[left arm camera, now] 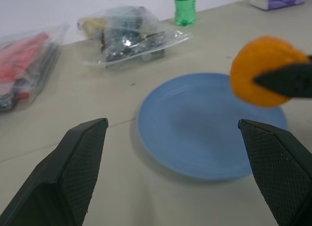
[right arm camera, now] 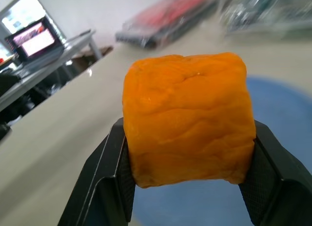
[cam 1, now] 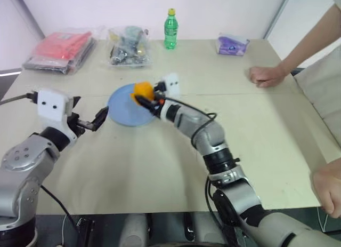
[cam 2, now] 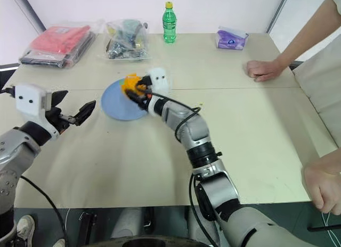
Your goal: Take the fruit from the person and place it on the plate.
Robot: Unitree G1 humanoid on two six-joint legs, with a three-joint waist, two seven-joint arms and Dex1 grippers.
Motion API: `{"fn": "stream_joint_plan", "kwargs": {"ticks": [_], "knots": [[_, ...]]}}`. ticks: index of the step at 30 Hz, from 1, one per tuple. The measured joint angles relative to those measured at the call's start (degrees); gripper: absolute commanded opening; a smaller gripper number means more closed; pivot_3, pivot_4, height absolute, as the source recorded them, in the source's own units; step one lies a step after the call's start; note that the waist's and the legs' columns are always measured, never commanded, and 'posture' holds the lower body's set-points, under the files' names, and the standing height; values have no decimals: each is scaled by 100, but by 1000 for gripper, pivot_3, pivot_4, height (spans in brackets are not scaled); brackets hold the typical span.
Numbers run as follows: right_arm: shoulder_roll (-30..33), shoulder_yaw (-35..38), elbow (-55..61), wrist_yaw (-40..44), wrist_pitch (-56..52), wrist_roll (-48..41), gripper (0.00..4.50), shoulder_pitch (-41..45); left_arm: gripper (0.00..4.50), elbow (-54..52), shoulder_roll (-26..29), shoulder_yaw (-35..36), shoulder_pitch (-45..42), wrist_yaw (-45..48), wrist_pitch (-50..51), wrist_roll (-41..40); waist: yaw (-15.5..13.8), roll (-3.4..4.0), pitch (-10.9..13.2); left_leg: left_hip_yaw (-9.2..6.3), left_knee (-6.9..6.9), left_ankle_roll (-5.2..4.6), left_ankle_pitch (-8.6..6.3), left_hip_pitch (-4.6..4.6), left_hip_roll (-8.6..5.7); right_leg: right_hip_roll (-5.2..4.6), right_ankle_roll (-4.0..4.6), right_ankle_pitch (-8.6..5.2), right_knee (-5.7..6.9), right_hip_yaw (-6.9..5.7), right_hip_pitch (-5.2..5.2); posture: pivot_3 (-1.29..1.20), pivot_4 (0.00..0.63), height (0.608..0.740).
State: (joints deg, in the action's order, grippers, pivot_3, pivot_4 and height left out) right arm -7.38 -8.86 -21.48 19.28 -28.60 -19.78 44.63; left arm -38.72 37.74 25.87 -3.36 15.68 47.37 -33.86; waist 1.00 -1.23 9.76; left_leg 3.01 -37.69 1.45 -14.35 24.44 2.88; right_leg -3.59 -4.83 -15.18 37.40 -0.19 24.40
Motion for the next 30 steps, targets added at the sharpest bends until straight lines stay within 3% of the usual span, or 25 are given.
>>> {"fn": "stream_joint_plan", "kwargs": {"ticks": [6, 11, 19, 24, 30], "knots": [[-24, -49, -1364, 95, 934, 553, 2236, 168, 4500, -120, -12, 43, 54, -110, 78, -48, 9, -1, 0, -1, 1, 1, 0, 0, -2, -2, 1, 1, -7, 0, -3, 0, 150, 731], [-51, 71, -1518, 219, 1164, 623, 4474, 381, 4500, -217, -32, 31, 53, -138, 86, -56, 34, -1, 0, -1, 17, 3, 1, -3, 0, 1, 1, 1, -8, 1, 3, 0, 150, 731], [266, 160, -928, 571, 914, 598, 4474, 379, 4500, -176, -62, -26, -37, -65, 84, -84, -14, -1, 0, -1, 22, 7, 3, -2, -3, -5, 1, 1, -12, 0, 3, 0, 150, 731], [1393, 419, 715, 1227, 68, 197, 4474, 233, 4500, -68, 73, -16, -161, 242, 73, -258, -37, 0, 0, -1, 23, 7, 3, -1, -5, -8, 1, 1, -17, 0, 1, 0, 150, 731], [3649, 1081, 2891, 2516, -1396, -886, 4474, -616, 4500, 168, 202, 12, -249, 566, 51, -374, -33, 0, 0, 2, 35, 6, 3, -4, -6, -2, 1, 0, -25, 0, 2, 0, 150, 731]]}}
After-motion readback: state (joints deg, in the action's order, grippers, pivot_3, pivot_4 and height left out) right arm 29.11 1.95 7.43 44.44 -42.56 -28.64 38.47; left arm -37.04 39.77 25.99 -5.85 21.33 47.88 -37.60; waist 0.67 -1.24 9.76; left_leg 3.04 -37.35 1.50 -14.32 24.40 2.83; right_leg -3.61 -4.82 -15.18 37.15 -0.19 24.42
